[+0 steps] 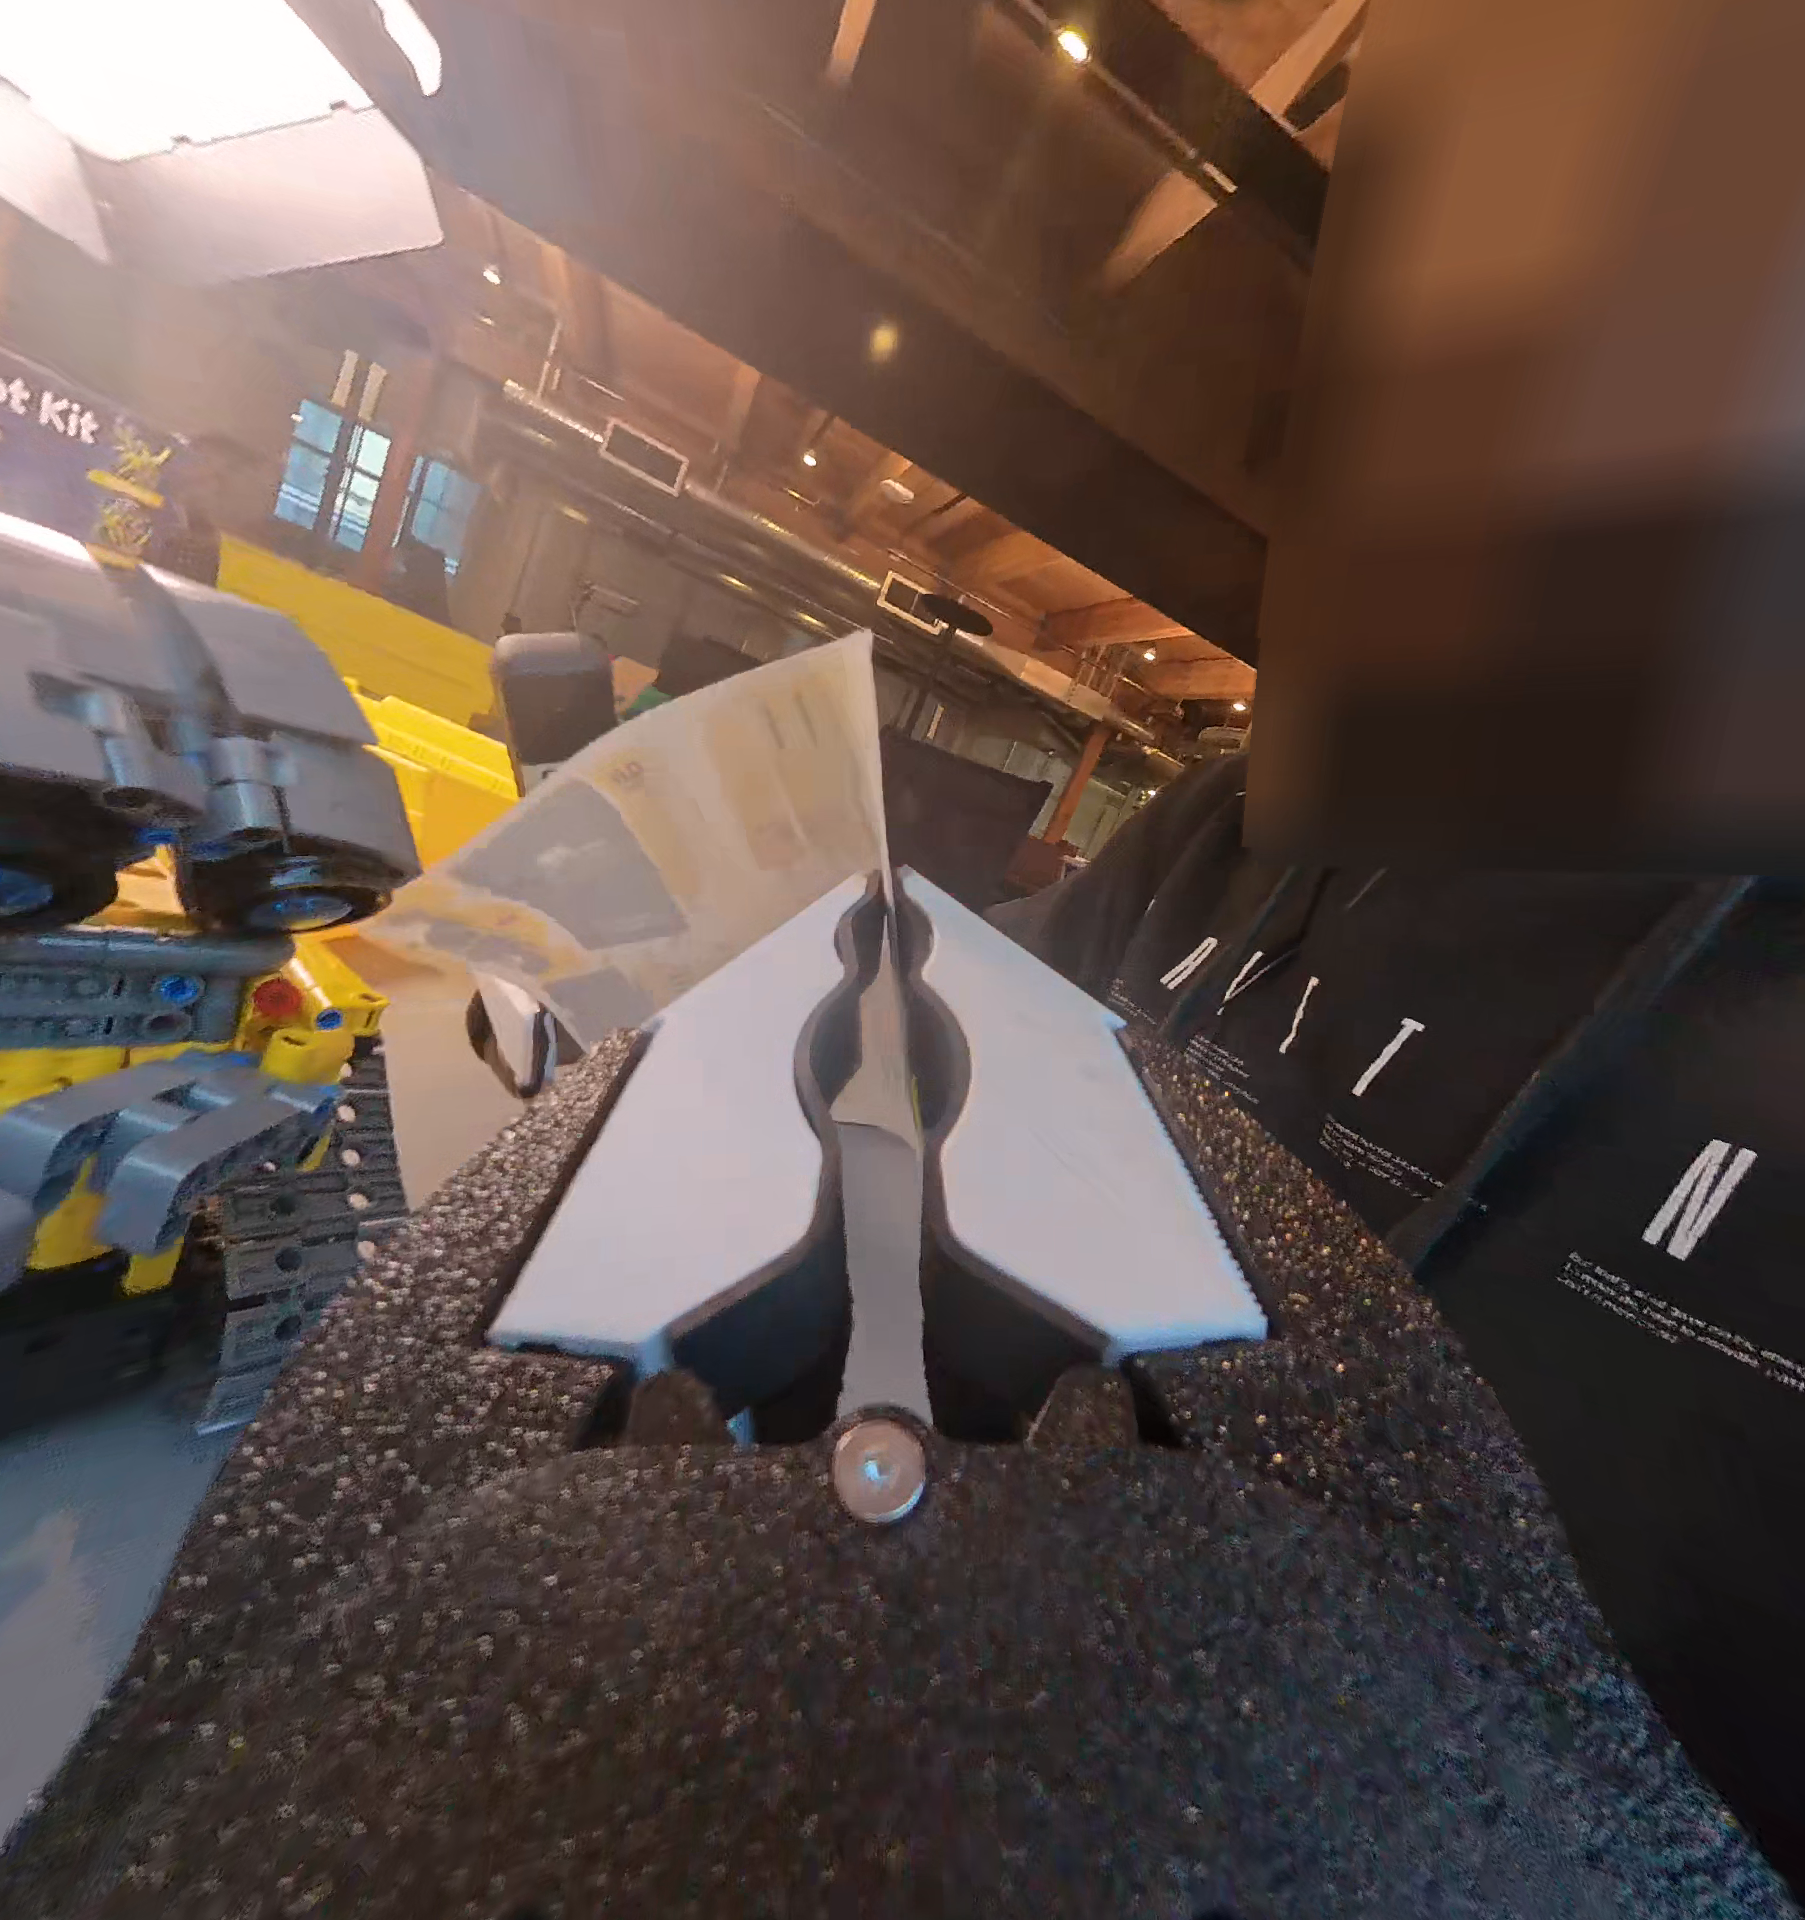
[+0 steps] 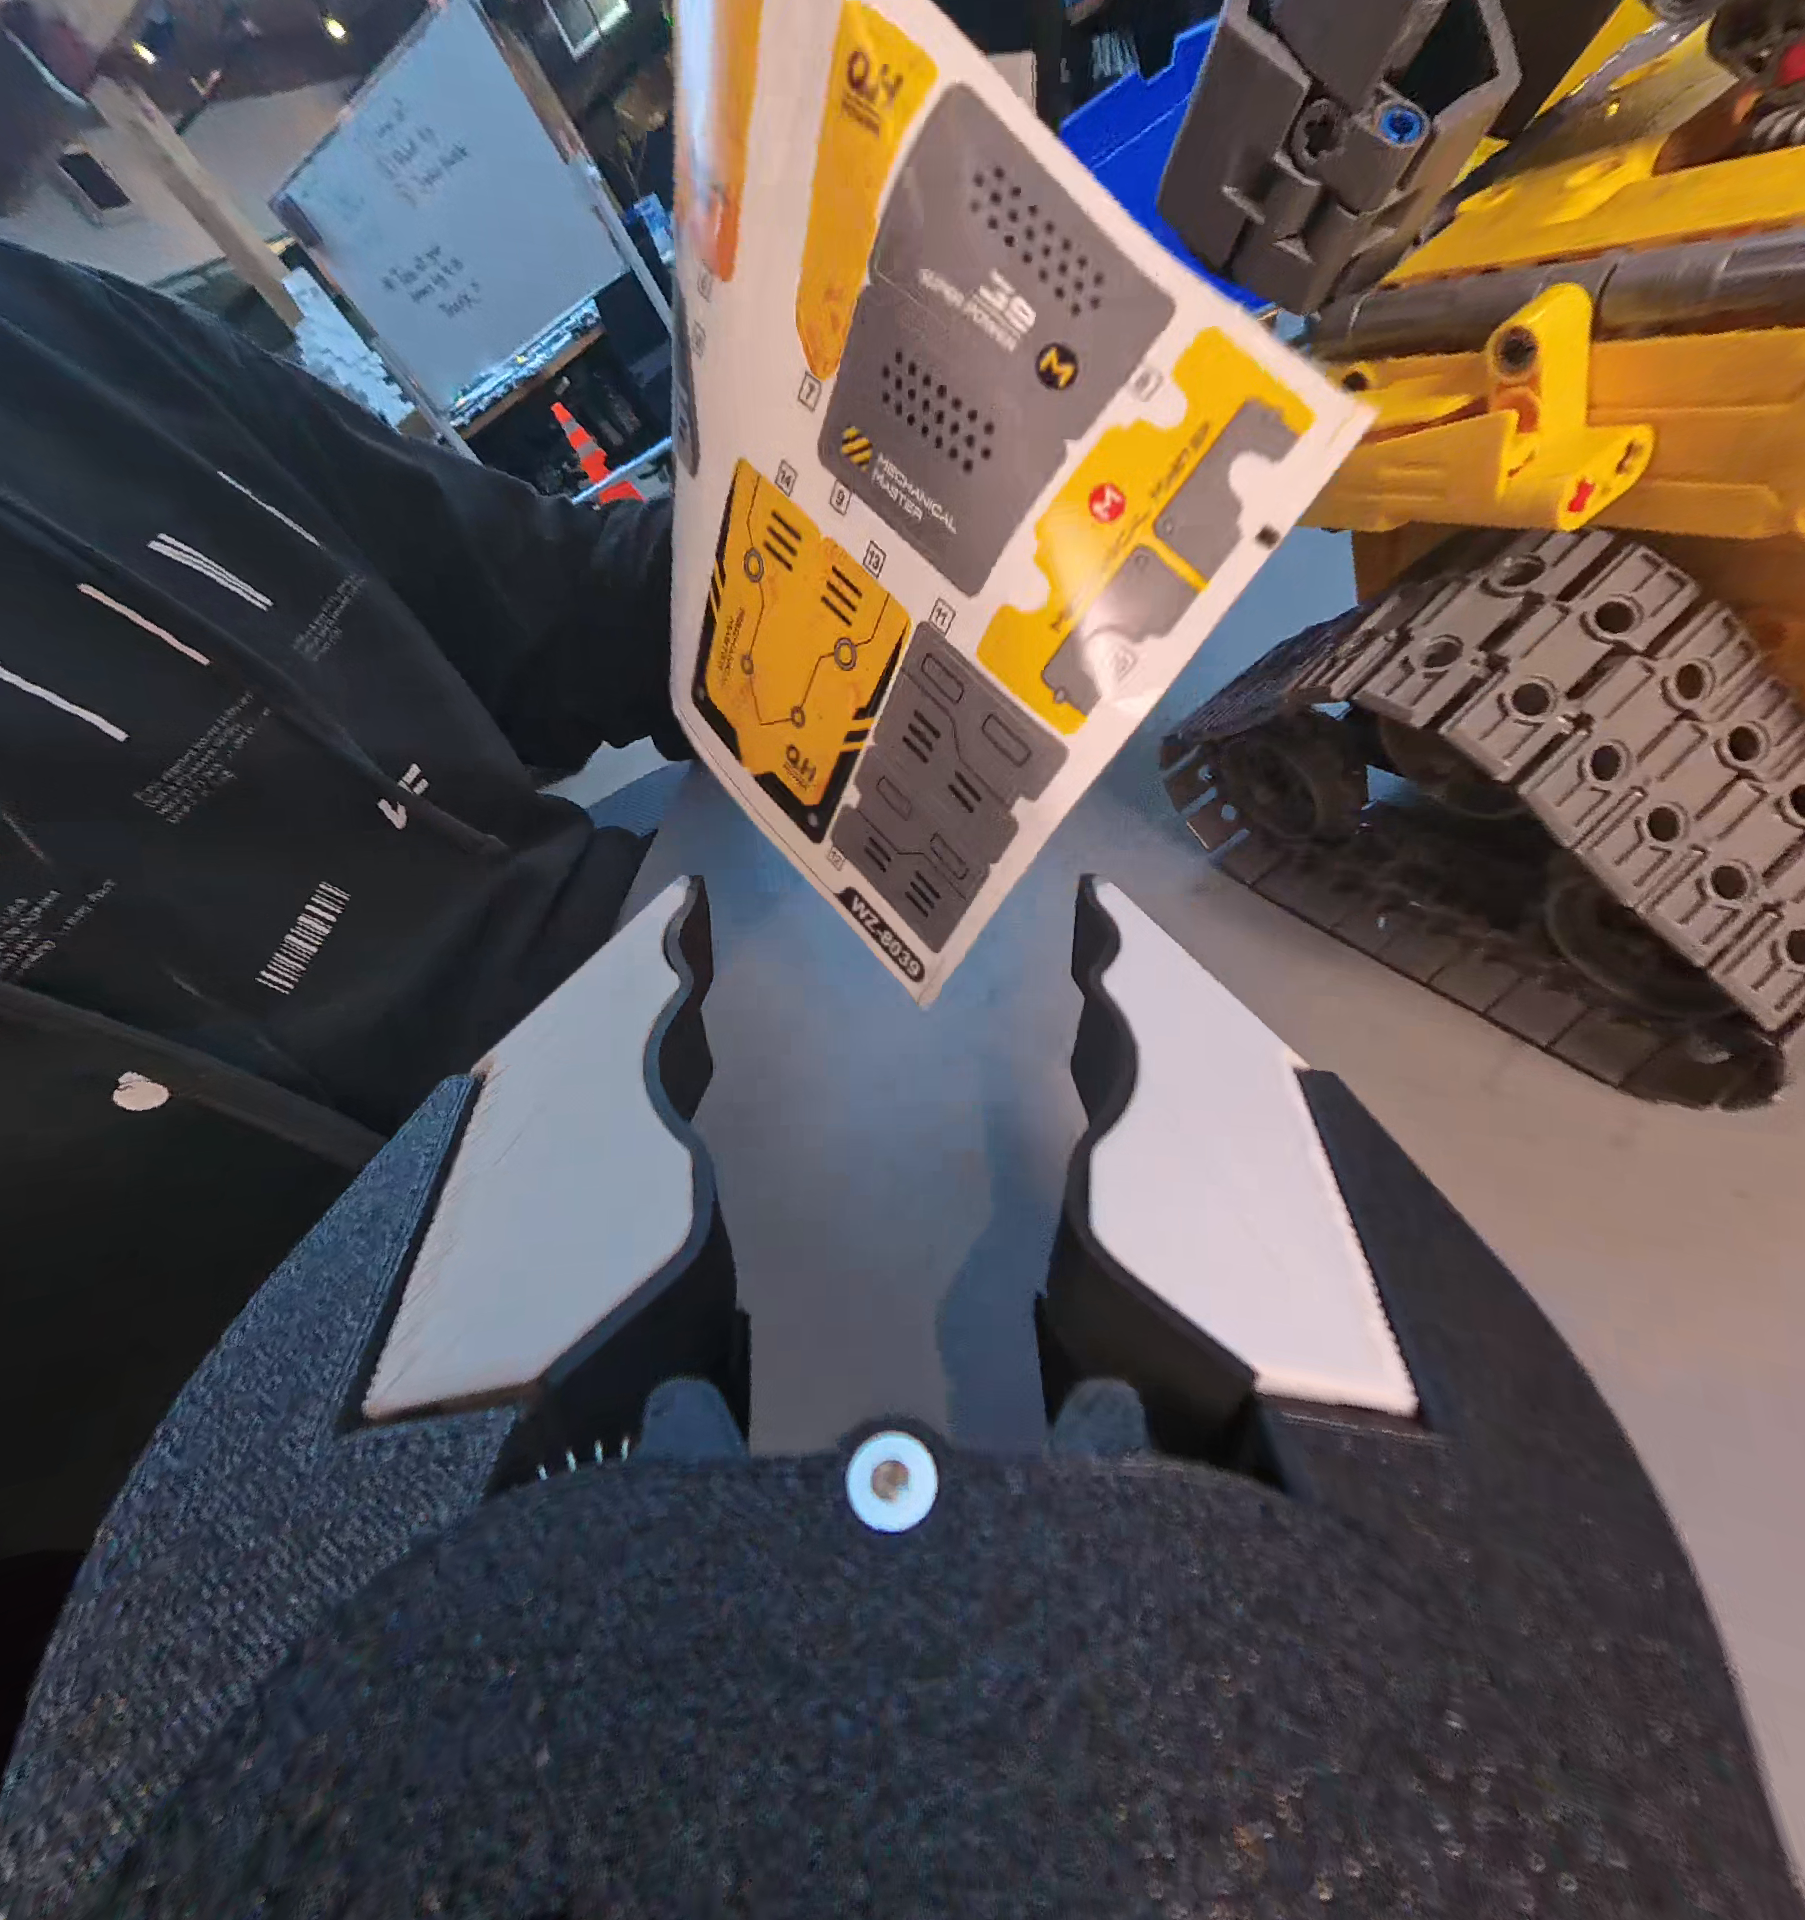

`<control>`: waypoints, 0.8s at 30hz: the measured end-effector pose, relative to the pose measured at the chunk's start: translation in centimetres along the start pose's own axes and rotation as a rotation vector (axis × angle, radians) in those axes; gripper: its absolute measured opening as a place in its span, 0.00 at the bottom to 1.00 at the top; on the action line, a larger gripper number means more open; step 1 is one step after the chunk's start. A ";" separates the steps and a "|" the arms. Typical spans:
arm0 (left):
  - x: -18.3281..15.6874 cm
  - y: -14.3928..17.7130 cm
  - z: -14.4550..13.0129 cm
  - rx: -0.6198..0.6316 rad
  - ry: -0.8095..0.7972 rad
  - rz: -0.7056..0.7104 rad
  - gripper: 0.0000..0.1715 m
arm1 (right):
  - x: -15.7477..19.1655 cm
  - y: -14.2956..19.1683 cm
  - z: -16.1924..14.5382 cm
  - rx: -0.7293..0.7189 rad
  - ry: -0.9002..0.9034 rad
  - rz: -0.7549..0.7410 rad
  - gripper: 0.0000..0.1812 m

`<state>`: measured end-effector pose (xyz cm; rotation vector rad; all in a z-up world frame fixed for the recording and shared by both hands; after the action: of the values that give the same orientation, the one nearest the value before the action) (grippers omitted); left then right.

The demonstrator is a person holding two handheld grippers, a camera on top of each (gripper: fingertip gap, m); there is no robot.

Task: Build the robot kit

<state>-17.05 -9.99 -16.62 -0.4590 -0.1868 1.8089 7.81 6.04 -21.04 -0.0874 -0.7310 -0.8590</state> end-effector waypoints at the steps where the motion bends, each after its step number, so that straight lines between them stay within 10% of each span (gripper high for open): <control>1: -0.1 0.0 0.0 0.000 -0.008 -0.009 0.00 | 0.0 -0.3 0.1 -0.017 -0.010 0.019 0.39; 10: 1.0 0.5 -0.3 0.054 -0.002 0.129 0.00 | 1.6 1.6 2.2 -0.302 0.095 0.101 0.00; 19: 2.0 0.3 -1.8 0.246 -0.003 0.258 0.01 | 2.1 3.6 3.1 -0.382 0.076 0.103 0.00; 24: 1.7 0.5 -1.3 0.255 -0.097 0.276 0.17 | 2.3 3.8 3.2 -0.376 0.042 0.126 0.00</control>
<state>-17.38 -8.62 -18.32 -0.2234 0.0446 2.0939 9.76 8.23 -16.41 -0.4451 -0.5123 -0.8668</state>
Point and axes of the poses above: each gripper's, where its closed fingertips meet, y back along the fingers, z out of its top, x = y × z across the jaws, the point moved 10 cm from there along y, back along the fingers, and after that the axes turned 11 degrees about -y, right-handed, at the moved point
